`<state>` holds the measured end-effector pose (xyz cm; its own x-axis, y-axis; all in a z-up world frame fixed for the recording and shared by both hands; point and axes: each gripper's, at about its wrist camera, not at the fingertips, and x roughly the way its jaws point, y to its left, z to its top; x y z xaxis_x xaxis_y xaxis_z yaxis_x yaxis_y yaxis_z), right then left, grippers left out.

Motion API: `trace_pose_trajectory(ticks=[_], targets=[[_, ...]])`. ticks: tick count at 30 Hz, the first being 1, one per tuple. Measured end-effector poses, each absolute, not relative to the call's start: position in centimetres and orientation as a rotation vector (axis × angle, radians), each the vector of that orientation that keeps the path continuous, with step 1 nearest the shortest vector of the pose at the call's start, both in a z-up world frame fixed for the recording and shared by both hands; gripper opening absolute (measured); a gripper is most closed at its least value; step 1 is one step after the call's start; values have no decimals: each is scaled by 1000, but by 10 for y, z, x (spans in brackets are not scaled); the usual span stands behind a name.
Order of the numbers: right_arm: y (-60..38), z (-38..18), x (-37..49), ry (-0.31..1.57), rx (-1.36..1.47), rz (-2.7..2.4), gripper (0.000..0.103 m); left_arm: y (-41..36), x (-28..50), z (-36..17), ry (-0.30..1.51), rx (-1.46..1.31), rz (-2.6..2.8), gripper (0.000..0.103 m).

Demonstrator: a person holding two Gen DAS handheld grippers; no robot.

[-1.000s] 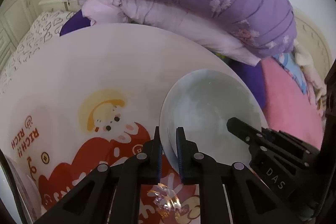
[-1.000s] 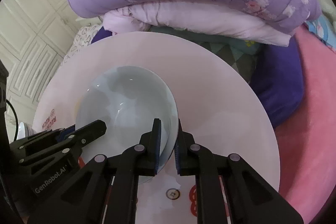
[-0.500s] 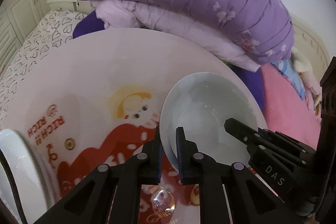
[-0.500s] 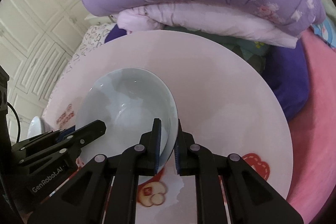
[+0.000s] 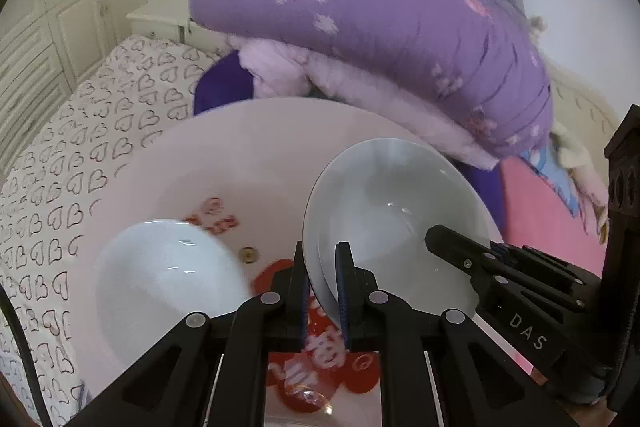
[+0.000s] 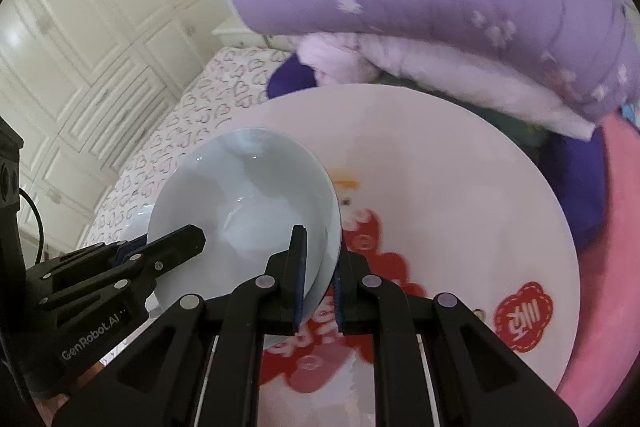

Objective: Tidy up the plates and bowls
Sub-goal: 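Lift the white bowl with both grippers and carry it to the other bowls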

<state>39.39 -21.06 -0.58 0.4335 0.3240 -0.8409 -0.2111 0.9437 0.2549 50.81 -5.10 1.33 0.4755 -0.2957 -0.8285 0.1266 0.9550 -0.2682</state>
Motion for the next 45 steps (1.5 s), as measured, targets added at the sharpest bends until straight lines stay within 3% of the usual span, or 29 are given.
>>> trace_pose_trajectory(ticks=[20, 45], targets=[[-101, 11, 363, 1056, 18, 497, 12, 69, 401, 60, 976, -241, -136, 9], [-82, -39, 369, 1186, -24, 518, 13, 48, 457, 11, 1068, -170, -78, 10]])
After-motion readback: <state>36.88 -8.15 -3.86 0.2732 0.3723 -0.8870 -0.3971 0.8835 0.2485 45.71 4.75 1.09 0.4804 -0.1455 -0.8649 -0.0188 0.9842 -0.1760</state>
